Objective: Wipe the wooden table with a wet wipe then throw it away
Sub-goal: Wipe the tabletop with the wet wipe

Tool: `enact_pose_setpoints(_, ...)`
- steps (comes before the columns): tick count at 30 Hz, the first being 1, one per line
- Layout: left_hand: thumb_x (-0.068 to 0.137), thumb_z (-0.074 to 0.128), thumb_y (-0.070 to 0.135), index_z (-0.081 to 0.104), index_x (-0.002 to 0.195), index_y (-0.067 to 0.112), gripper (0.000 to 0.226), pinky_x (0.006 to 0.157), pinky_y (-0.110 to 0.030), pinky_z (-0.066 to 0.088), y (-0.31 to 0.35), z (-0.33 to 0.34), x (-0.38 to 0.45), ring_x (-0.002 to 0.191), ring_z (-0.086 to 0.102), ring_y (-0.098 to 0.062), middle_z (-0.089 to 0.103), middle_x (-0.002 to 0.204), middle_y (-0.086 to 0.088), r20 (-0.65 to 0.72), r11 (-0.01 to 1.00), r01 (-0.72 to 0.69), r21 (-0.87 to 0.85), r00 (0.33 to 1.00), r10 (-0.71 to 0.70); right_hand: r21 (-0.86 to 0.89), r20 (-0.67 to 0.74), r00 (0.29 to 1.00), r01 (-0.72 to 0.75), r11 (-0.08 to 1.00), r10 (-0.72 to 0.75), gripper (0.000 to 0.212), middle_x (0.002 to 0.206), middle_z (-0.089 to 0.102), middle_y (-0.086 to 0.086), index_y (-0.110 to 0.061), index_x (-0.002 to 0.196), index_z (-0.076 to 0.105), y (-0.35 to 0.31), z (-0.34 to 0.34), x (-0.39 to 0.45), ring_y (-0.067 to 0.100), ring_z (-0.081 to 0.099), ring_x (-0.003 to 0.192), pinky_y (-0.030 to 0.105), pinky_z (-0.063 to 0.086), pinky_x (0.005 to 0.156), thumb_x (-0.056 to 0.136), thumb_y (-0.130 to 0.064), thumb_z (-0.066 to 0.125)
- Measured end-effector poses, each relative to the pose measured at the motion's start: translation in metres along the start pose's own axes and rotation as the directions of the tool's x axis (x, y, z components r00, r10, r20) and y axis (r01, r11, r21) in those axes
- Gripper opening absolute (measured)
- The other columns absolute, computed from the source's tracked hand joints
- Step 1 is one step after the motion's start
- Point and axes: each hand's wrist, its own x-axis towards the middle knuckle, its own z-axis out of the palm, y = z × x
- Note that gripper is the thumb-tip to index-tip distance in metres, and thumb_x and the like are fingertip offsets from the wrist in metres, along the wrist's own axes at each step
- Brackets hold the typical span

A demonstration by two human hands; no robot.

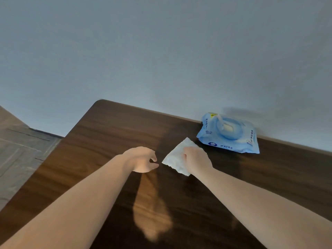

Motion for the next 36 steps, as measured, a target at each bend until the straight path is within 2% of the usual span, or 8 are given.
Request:
enact_pose_setpoints(2, 0.098, 0.038, 0.047, 0.038, 0.144, 0.023, 0.052, 0.113, -0.038, 0.025, -0.011, 0.003, -0.001, 0.143, 0.023, -0.02, 0.025, 0.157, 0.003, -0.04, 0.999, 0.037, 0.006, 0.999, -0.036, -0.007, 0.007, 0.999, -0.042, 0.999, 0.042, 0.048, 0.146, 0.039, 0.013, -0.008, 0.142, 0.032, -0.004, 0.009, 0.006, 0.028, 0.038, 0.133, 0.039, 0.036, 0.106, 0.098, -0.021, 0.046)
enact_pose_setpoints(4, 0.098, 0.034, 0.05, 0.022, 0.15, 0.024, 0.06, 0.115, -0.041, 0.02, -0.022, 0.008, -0.002, 0.146, 0.011, -0.02, 0.014, 0.16, 0.002, -0.063, 0.997, 0.069, 0.025, 0.996, -0.067, -0.01, 0.025, 0.999, -0.033, 0.999, 0.033, 0.06, 0.159, 0.012, 0.015, -0.006, 0.15, 0.009, -0.008, 0.024, 0.009, 0.029, 0.014, 0.145, 0.042, 0.018, 0.116, 0.102, -0.033, 0.032)
enact_pose_setpoints(6, 0.096, 0.03, 0.056, 0.008, 0.152, 0.022, 0.069, 0.117, -0.043, 0.014, -0.035, 0.014, -0.003, 0.147, 0.001, -0.021, 0.003, 0.161, 0.0, -0.075, 0.994, 0.098, 0.055, 0.993, -0.094, -0.02, 0.067, 0.997, -0.04, 0.999, 0.042, 0.067, 0.16, -0.005, 0.015, -0.006, 0.15, -0.006, -0.017, 0.039, 0.011, 0.03, -0.001, 0.147, 0.044, 0.007, 0.117, 0.101, -0.045, 0.02)
enact_pose_setpoints(8, 0.093, 0.025, 0.064, -0.003, 0.152, 0.02, 0.079, 0.117, -0.045, 0.008, -0.05, 0.023, -0.005, 0.147, -0.006, -0.023, -0.007, 0.161, -0.002, -0.095, 0.984, 0.164, 0.071, 0.983, -0.157, -0.042, 0.068, 0.997, -0.019, 0.999, 0.022, 0.07, 0.159, -0.013, 0.015, -0.007, 0.149, -0.012, -0.03, 0.049, 0.016, 0.03, -0.007, 0.147, 0.044, 0.001, 0.117, 0.1, -0.049, 0.014)
enact_pose_setpoints(13, 0.076, 0.02, 0.084, -0.017, 0.148, 0.014, 0.108, 0.118, -0.048, 0.001, -0.098, 0.049, -0.022, 0.145, -0.015, -0.029, -0.019, 0.158, -0.008, -0.101, 0.907, 0.417, 0.057, 0.906, -0.41, -0.052, 0.103, 0.982, 0.161, 0.986, -0.155, 0.07, 0.157, -0.021, 0.011, -0.01, 0.147, -0.018, -0.078, 0.054, 0.038, 0.027, -0.017, 0.145, 0.043, -0.008, 0.116, 0.098, -0.053, 0.009)
enact_pose_setpoints(17, 0.059, 0.016, 0.096, -0.02, 0.147, 0.012, 0.126, 0.118, -0.05, 0.0, -0.141, 0.068, -0.038, 0.144, -0.017, -0.031, -0.021, 0.157, -0.012, -0.084, 0.848, 0.53, 0.015, 0.845, -0.528, -0.066, 0.136, 0.954, 0.277, 0.959, -0.266, 0.07, 0.157, -0.023, 0.007, -0.012, 0.148, -0.018, -0.124, 0.052, 0.058, 0.024, -0.021, 0.144, 0.04, -0.013, 0.114, 0.098, -0.054, 0.009)
enact_pose_setpoints(23, 0.049, 0.02, 0.099, -0.025, 0.145, 0.019, 0.133, 0.114, -0.051, -0.009, -0.162, 0.089, -0.037, 0.141, -0.027, -0.027, -0.03, 0.154, -0.007, -0.121, 0.856, 0.485, -0.179, 0.853, -0.508, -0.12, 0.182, 0.907, 0.405, 0.907, -0.381, 0.071, 0.157, -0.024, 0.005, -0.015, 0.148, -0.017, -0.185, 0.049, 0.088, 0.023, -0.022, 0.144, 0.04, -0.015, 0.114, 0.096, -0.056, 0.008)
enact_pose_setpoints(36, 0.054, 0.027, 0.098, -0.023, 0.146, 0.022, 0.13, 0.111, -0.049, -0.017, -0.173, 0.101, -0.033, 0.14, -0.03, -0.023, -0.029, 0.155, -0.003, -0.189, 0.861, 0.445, -0.244, 0.849, -0.493, -0.122, 0.152, 0.831, 0.553, 0.824, -0.535, 0.07, 0.159, -0.019, 0.004, -0.015, 0.15, -0.013, -0.291, 0.059, 0.118, 0.022, -0.02, 0.145, 0.043, -0.014, 0.115, 0.097, -0.055, 0.011)
